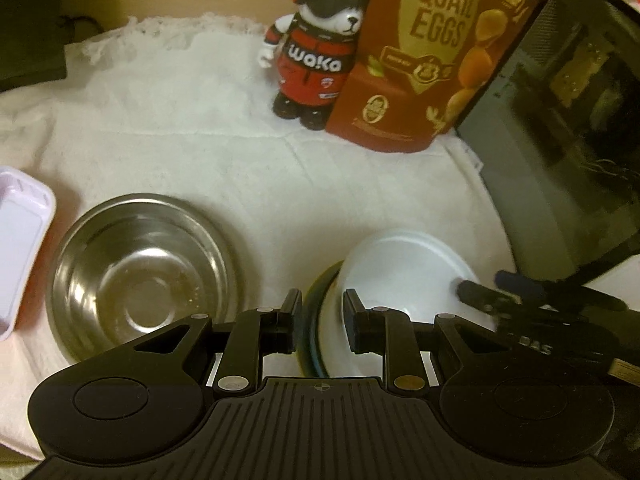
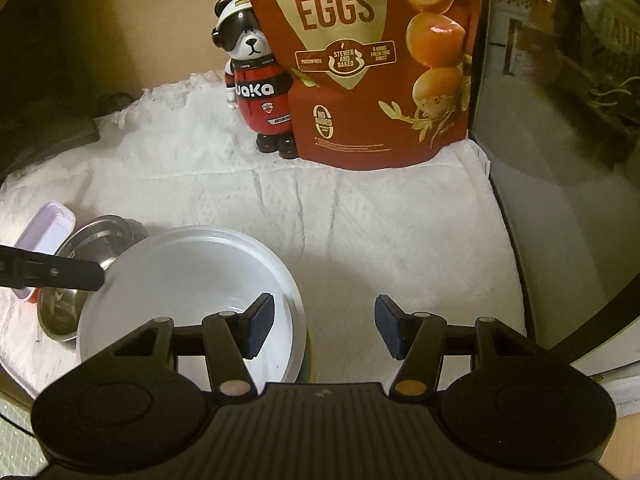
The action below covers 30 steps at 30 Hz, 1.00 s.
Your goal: Organize plates and bowls
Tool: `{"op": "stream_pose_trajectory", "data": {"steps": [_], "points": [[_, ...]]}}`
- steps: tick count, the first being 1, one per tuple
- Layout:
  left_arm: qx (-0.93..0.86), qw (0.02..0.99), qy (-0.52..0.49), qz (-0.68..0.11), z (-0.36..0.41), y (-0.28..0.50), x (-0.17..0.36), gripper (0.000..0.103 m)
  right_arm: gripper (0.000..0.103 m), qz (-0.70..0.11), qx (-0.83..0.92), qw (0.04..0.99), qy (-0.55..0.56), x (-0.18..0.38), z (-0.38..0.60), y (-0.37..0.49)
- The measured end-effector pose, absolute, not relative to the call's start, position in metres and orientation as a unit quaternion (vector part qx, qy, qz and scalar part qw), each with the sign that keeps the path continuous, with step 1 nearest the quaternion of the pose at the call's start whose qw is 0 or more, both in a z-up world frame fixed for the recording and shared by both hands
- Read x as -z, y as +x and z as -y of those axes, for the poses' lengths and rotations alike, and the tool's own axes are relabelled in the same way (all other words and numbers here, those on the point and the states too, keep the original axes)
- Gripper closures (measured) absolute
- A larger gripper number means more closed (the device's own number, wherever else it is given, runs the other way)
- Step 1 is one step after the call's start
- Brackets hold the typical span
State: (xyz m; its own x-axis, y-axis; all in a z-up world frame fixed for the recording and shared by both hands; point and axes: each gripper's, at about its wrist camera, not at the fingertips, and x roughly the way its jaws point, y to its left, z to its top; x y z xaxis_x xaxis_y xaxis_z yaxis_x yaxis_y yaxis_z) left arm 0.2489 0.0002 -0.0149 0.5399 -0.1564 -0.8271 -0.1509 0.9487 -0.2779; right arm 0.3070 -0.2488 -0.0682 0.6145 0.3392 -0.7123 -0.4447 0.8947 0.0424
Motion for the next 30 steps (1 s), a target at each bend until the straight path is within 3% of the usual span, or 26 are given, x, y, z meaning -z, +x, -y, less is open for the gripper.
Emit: {"op": "stream_pose_trajectory", "data": {"steps": [10, 14, 21, 26, 30], "points": [[0.005, 0.828, -0.208, -0.520, -0.008, 0.263, 0.056, 0.076, 0.047, -0.412, -0.257, 0.872, -0.053, 0.075, 0.241, 0.316], [0.008, 0.813, -0.226, -0.537, -0.014, 0.264, 0.072, 0.070, 0.047, -0.423, -0.250, 0.869, -0.062, 0.087, 0.238, 0.324], [0.034, 0.788, -0.257, -0.559, -0.016, 0.271, 0.093, 0.069, 0.047, -0.513, -0.270, 0.814, 0.032, 0.124, 0.250, 0.350], [0.056, 0.777, -0.259, -0.571, -0.012, 0.278, 0.098, 0.053, 0.046, -0.542, -0.294, 0.782, 0.095, 0.145, 0.251, 0.357], [0.058, 0.774, -0.253, -0.578, -0.007, 0.283, 0.097, 0.049, 0.046, -0.553, -0.303, 0.768, 0.112, 0.147, 0.253, 0.358]]}}
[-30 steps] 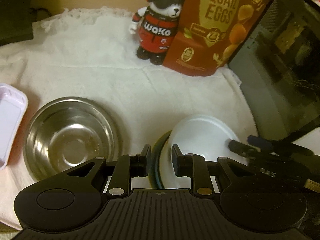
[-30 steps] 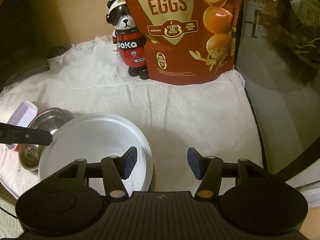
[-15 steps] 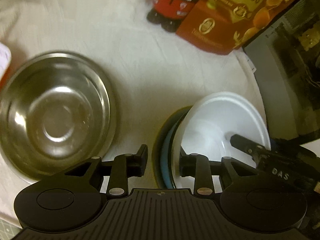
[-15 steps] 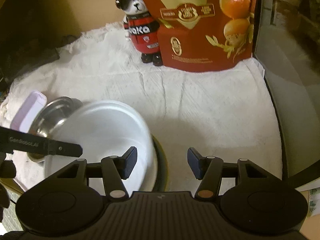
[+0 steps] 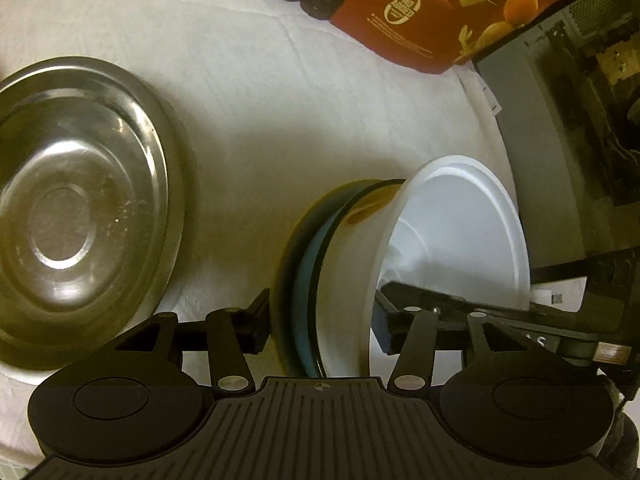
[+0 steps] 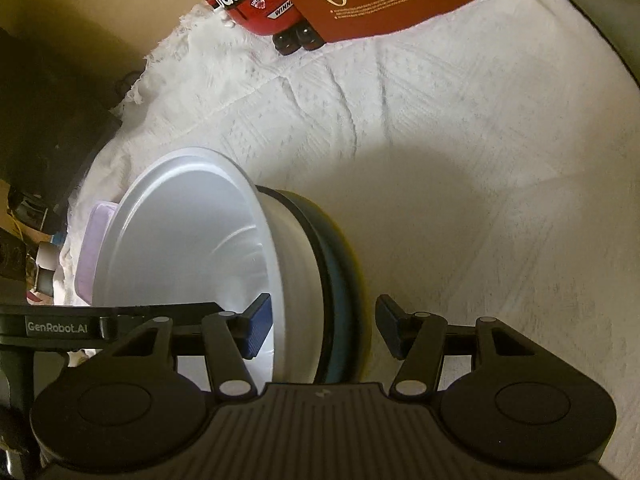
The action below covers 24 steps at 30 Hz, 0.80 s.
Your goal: Organize plates and bowls
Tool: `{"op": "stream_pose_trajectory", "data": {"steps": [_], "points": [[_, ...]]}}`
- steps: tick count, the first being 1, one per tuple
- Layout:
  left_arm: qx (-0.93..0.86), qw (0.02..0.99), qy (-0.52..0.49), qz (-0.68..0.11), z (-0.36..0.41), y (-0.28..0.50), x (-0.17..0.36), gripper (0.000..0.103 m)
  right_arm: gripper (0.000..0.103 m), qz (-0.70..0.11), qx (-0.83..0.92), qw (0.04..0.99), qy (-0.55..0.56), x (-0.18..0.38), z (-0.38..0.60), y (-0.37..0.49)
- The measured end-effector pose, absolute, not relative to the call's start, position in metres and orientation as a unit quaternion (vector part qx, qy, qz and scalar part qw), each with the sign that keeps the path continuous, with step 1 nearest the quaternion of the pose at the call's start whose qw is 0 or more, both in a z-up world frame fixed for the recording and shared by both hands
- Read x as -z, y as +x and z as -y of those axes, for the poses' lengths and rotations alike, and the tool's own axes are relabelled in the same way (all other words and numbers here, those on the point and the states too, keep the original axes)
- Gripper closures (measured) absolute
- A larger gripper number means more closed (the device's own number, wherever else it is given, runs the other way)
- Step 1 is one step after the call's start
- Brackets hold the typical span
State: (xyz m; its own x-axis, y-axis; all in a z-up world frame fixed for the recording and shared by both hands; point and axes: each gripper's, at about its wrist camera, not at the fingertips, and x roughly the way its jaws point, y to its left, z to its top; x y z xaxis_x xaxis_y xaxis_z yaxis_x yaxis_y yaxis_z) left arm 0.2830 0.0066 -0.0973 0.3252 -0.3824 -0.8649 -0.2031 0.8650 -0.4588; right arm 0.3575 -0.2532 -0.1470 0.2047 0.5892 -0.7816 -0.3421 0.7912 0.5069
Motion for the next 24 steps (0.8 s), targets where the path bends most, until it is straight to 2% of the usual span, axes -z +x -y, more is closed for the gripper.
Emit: {"op": "stream_pose_trajectory", "data": {"steps": [12, 24], "points": [[0.076, 0.759, -0.252, -0.595, -0.009, 0.292, 0.101, 0.049, 0.044, -0.569, -0.301, 0.755, 0.122, 0.146, 0.250, 0.353], [0.074, 0.754, -0.237, -0.608, -0.022, 0.271, 0.102, 0.049, 0.041, -0.580, -0.316, 0.746, 0.087, 0.143, 0.230, 0.341]]}}
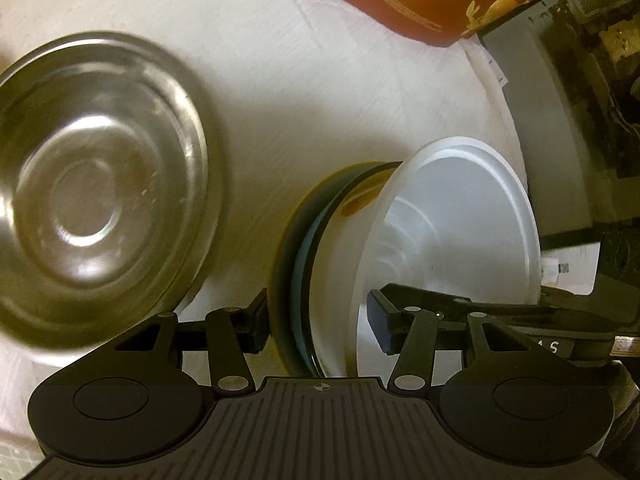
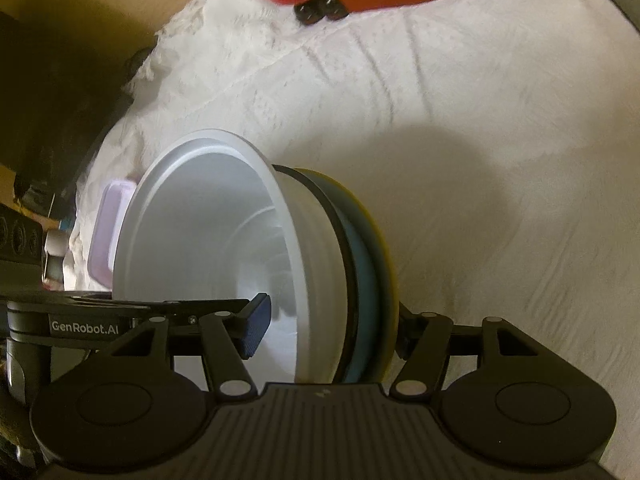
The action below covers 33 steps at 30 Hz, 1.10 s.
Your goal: Organize plates and bowls
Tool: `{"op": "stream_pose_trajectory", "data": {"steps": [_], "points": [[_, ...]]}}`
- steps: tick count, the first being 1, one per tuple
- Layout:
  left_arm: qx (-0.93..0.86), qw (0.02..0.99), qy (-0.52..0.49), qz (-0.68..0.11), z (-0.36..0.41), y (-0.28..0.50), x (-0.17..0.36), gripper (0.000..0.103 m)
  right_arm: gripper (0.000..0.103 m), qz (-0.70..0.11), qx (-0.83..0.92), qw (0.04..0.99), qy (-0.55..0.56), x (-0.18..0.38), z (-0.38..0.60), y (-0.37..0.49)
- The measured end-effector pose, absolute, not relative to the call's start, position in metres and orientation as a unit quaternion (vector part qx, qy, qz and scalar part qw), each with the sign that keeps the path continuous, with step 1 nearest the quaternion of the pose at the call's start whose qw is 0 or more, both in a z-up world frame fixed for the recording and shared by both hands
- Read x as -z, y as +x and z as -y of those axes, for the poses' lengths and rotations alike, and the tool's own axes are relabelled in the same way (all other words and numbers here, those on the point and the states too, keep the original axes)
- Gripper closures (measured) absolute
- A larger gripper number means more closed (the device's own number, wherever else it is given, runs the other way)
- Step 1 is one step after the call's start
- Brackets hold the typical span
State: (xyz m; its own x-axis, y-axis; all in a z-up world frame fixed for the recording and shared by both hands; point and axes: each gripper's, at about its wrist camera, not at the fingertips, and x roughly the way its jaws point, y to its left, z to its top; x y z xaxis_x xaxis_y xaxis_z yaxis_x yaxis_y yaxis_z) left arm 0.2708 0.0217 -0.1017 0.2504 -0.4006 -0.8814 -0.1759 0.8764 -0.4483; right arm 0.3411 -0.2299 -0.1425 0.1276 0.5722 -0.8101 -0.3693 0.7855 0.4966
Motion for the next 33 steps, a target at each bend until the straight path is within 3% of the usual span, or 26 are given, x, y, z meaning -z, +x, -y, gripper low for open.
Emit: {"op": "stream_pose_trajectory", "data": {"steps": [11, 33], "points": [[0.084, 0.758, -0.239, -0.601, -0.023, 0.267, 0.098, 0.050, 0.041, -0.532, -0.267, 0.803, 0.009, 0.125, 0.213, 0.334], [0.083, 0.765, -0.208, -0.603, -0.014, 0.276, 0.100, 0.050, 0.038, -0.548, -0.271, 0.791, 0.030, 0.131, 0.210, 0.329]]}}
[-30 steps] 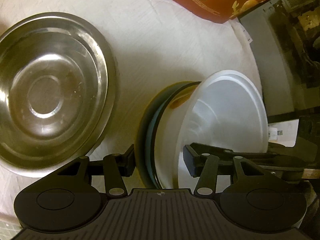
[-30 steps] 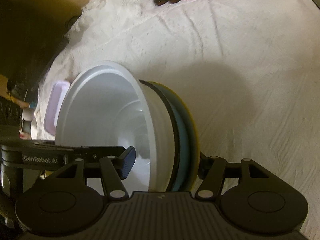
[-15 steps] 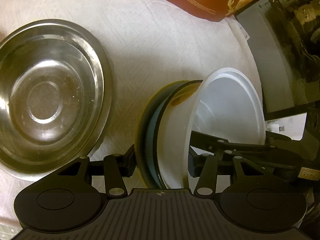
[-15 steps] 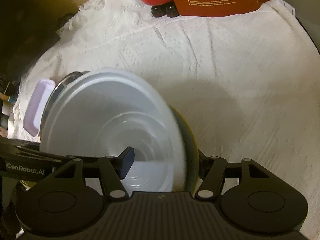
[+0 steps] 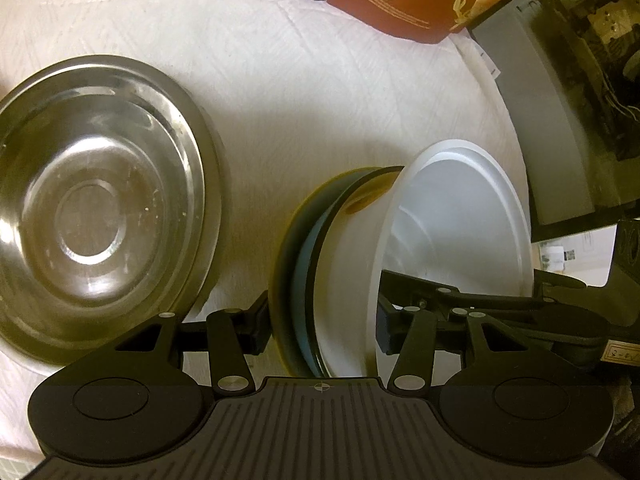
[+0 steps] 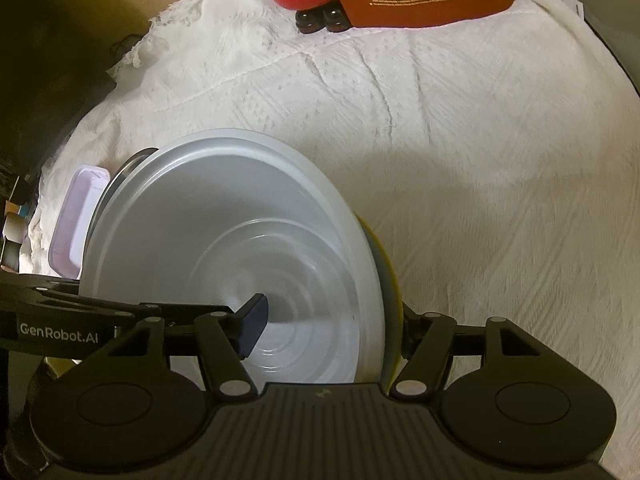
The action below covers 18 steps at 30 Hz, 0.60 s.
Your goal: Organize plates and bowls
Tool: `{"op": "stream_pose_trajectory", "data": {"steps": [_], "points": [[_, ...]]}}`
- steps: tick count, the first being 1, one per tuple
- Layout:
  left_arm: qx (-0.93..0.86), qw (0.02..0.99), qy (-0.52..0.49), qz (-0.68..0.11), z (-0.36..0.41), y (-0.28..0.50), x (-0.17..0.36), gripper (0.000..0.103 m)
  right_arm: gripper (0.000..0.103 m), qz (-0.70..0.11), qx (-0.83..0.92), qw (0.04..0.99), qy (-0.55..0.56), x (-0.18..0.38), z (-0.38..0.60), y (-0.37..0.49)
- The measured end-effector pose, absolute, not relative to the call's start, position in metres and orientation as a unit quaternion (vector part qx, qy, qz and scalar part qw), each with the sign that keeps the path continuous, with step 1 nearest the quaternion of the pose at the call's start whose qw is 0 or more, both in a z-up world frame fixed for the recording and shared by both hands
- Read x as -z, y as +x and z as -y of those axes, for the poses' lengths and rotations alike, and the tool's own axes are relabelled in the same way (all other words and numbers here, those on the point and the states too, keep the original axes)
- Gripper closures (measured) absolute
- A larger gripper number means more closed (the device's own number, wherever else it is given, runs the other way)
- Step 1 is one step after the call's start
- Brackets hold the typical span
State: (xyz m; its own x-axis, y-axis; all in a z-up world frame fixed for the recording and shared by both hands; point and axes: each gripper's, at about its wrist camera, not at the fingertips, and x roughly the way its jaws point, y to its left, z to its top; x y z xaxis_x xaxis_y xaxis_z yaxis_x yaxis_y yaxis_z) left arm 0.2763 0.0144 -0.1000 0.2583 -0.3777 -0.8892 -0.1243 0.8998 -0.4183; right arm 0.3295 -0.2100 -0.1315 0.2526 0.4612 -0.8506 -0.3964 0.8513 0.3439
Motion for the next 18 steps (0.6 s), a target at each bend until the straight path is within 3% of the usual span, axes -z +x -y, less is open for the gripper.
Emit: {"op": "stream_pose_trajectory", "data": {"steps": [18], "points": [[0.074, 0.765, -0.207, -0.605, -0.0132, 0.2737, 0.0976, 0.049, 0.039, -0.556, -0.277, 0.783, 0.034, 0.1307, 0.2114, 0.3286]]}}
